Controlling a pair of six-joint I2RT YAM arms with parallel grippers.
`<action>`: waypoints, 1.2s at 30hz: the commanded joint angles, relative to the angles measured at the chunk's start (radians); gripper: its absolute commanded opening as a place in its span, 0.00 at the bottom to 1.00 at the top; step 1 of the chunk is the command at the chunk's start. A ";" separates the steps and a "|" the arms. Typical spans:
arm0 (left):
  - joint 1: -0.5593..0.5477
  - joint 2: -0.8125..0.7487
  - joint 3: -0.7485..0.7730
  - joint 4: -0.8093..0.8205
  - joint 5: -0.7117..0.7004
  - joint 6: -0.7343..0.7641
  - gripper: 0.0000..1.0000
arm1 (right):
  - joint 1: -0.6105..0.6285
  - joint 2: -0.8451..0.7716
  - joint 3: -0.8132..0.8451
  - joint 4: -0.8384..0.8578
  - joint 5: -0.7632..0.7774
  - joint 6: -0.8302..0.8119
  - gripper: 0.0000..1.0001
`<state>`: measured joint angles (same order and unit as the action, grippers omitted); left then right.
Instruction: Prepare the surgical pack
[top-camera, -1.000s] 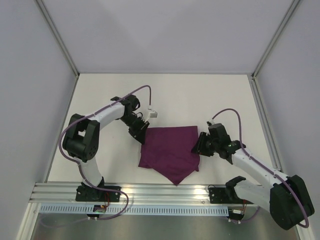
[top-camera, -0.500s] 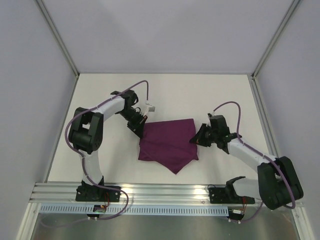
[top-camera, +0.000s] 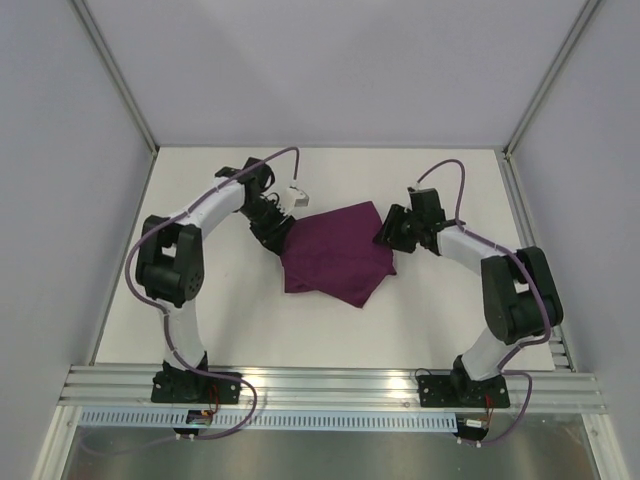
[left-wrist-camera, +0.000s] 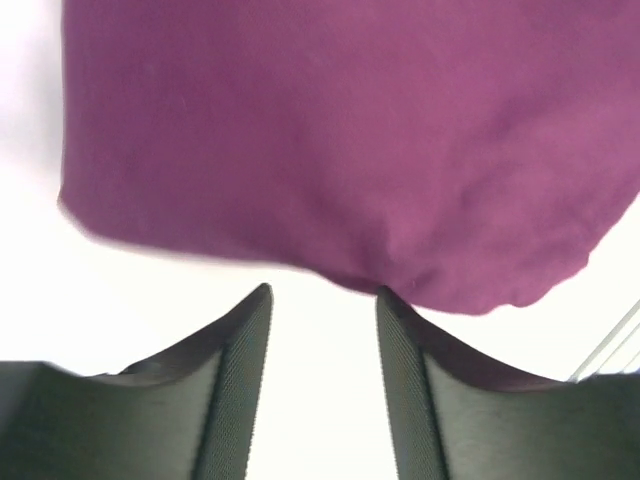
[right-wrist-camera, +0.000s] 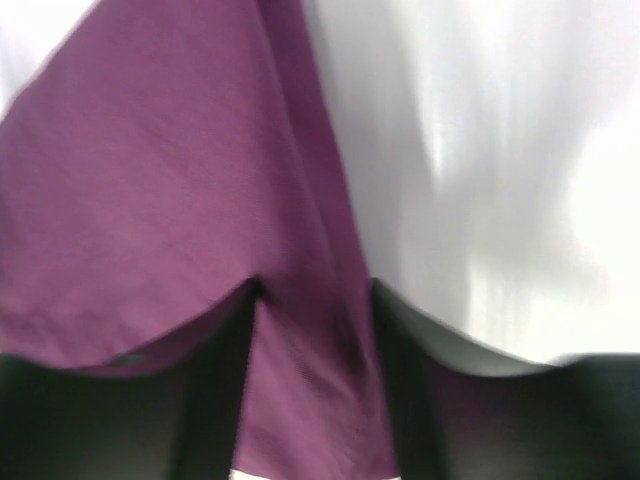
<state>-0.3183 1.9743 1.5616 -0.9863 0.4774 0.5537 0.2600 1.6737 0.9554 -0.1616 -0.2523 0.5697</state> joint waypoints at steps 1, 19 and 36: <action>-0.010 -0.210 -0.035 0.008 -0.042 0.054 0.57 | -0.007 -0.080 -0.012 -0.087 0.090 -0.057 0.56; -0.533 -0.397 -0.436 0.463 -0.612 0.170 0.96 | 0.127 -0.539 -0.438 0.082 0.036 0.255 0.41; -0.533 -0.459 -0.543 0.509 -0.480 0.134 0.54 | 0.269 -0.545 -0.509 0.270 0.050 0.344 0.23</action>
<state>-0.8494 1.5658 1.0046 -0.4847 -0.0319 0.7040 0.5110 1.1271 0.4595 -0.0017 -0.2111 0.8726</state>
